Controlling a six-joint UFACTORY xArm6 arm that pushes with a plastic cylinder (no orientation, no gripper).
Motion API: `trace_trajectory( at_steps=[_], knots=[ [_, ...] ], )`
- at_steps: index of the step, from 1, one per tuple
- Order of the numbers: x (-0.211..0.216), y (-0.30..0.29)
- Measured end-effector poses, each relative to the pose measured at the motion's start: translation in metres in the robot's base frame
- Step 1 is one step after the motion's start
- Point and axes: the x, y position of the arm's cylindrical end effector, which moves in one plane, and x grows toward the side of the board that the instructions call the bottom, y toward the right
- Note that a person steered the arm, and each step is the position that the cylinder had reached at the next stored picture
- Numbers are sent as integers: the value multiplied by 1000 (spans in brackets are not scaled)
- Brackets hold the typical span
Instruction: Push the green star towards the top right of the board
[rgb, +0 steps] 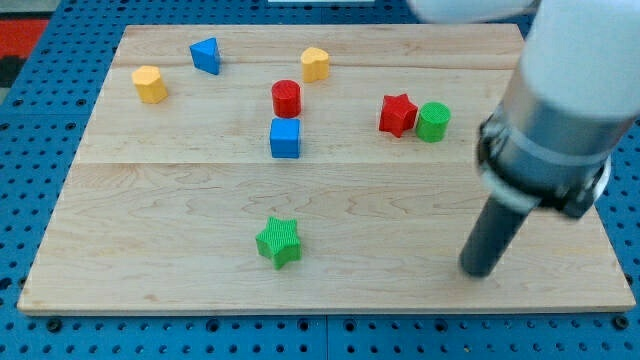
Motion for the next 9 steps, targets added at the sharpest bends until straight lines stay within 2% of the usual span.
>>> trace_trajectory(
  at_steps=[1,4,7,9],
  knots=[
    [19,-34],
    [7,-181],
    [-64,-171],
    [-97,-155]
  ],
)
